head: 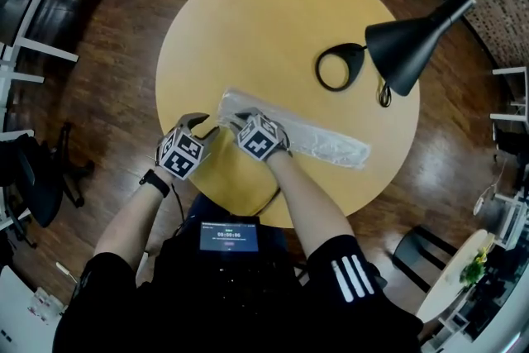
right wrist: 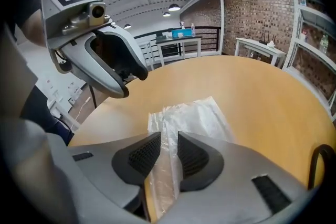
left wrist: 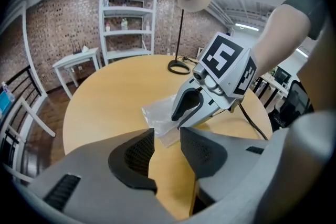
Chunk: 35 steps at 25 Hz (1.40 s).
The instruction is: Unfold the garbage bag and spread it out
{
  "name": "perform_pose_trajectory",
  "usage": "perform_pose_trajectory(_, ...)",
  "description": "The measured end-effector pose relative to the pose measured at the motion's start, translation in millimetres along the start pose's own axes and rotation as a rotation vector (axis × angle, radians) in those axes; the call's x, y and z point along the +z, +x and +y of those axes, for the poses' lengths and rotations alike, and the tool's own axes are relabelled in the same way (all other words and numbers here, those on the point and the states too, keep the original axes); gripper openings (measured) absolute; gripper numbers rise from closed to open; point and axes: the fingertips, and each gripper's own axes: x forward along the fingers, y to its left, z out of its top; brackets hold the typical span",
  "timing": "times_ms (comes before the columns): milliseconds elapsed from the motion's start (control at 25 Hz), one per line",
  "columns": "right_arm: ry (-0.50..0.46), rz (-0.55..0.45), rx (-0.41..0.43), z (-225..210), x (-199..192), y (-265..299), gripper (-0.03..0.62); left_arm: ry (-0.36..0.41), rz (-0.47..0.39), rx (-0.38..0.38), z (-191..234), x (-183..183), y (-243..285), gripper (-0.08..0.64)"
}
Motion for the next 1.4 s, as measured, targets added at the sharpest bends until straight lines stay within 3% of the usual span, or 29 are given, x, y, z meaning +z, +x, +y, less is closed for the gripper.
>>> perform_pose_trajectory(280, 0.041, -0.014, -0.004, -1, 2, -1, 0.021, 0.020, 0.008, -0.027, -6, -5, 7, 0.160)
perform_pose_trajectory(480, 0.119, -0.081, -0.008, -4, 15, -16, 0.011, 0.088, 0.023, -0.054, -20, -5, 16, 0.160)
perform_pose_trajectory(560, 0.139, -0.099, -0.004, -3, 18, -20, 0.009, 0.210, 0.027, -0.068, -35, -3, 19, 0.159)
perform_pose_trajectory(720, 0.153, -0.110, -0.001, -5, 19, -23, 0.008, 0.571, 0.062, -0.026, -56, -5, 39, 0.175)
perform_pose_trajectory(800, 0.164, -0.100, 0.003, -4, 16, -22, 0.008, 0.636, 0.099, -0.017, -57, -13, 52, 0.176)
perform_pose_trajectory(1040, 0.148, -0.119, -0.001, -10, 9, -12, 0.008, 0.622, 0.249, -0.049, -46, -48, 78, 0.181)
perform_pose_trajectory(1320, 0.216, -0.154, 0.016, -15, 13, -28, 0.008, 0.365, 0.344, -0.179, -51, -51, 80, 0.152)
perform_pose_trajectory(1400, 0.231, -0.175, 0.015, -20, 16, -37, 0.008, 0.332, 0.355, -0.204, -52, -49, 81, 0.153)
